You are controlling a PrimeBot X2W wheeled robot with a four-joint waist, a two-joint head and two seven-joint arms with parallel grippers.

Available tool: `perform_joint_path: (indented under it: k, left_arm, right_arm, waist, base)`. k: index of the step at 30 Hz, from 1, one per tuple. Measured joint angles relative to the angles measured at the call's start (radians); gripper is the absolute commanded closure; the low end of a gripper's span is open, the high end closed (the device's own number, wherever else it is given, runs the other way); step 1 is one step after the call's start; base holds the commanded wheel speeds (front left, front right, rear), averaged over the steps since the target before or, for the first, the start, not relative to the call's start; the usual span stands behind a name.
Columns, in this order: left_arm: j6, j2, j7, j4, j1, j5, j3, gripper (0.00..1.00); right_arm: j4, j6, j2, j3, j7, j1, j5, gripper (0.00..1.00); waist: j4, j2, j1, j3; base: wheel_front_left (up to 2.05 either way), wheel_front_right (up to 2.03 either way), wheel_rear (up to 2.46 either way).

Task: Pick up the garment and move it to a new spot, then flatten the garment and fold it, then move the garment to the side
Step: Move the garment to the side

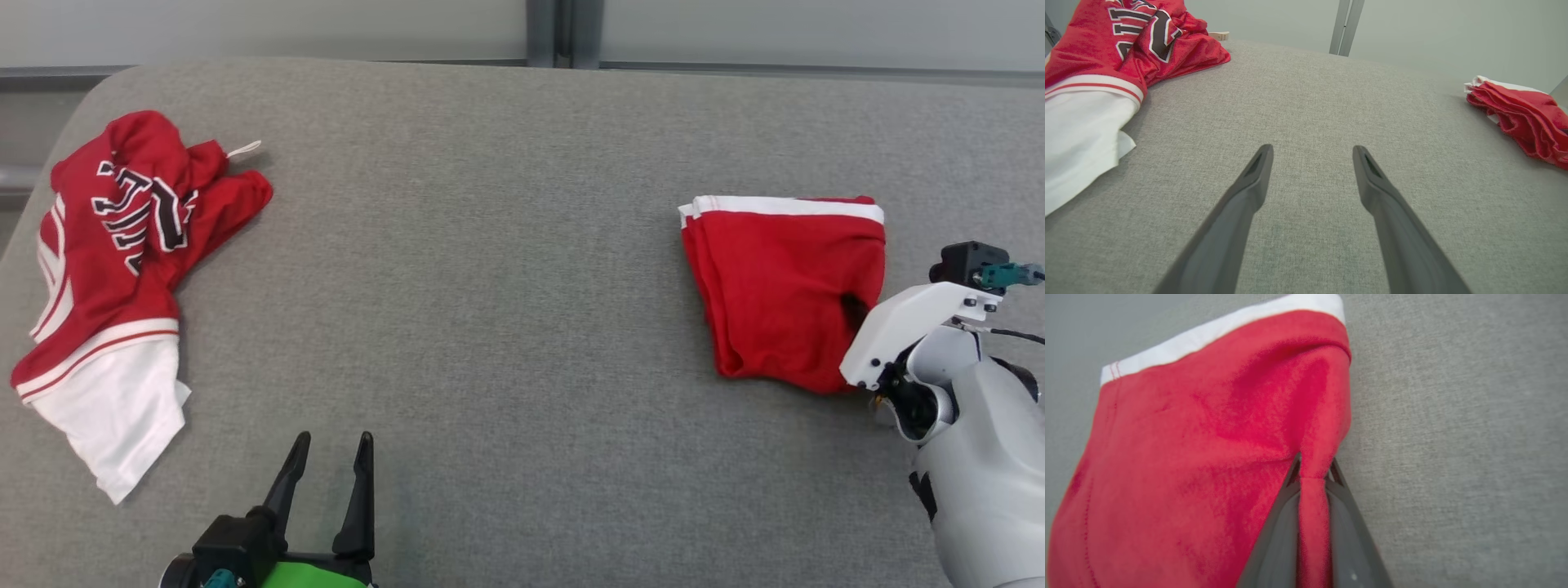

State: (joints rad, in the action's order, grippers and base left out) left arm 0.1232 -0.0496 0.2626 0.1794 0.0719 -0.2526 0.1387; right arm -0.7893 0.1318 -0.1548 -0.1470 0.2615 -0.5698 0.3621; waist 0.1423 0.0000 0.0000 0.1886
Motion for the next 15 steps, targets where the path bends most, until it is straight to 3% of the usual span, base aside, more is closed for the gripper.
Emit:
perform_joint_path:
  k: [5, 15]
  left_arm:
    - [0.001, 0.0, 0.0, -0.012, -0.029, 0.023, -0.007, 0.0]
    - [0.006, -0.011, 0.0, -0.05, -0.142, 0.051, 0.054, 0.0]
  right_arm:
    - [0.014, 0.0, -0.07, -0.005, -0.048, -0.01, -0.003, 1.0]
    - [0.03, -0.001, -0.244, -0.07, -0.113, -0.148, -0.221, 1.0]
  waist:
    - [-0.078, 0.0, 0.0, 0.017]
    - [-0.155, 0.0, 0.0, 0.149]
  base:
    - [0.0, 0.0, 0.0]
    - [0.0, 0.0, 0.0]
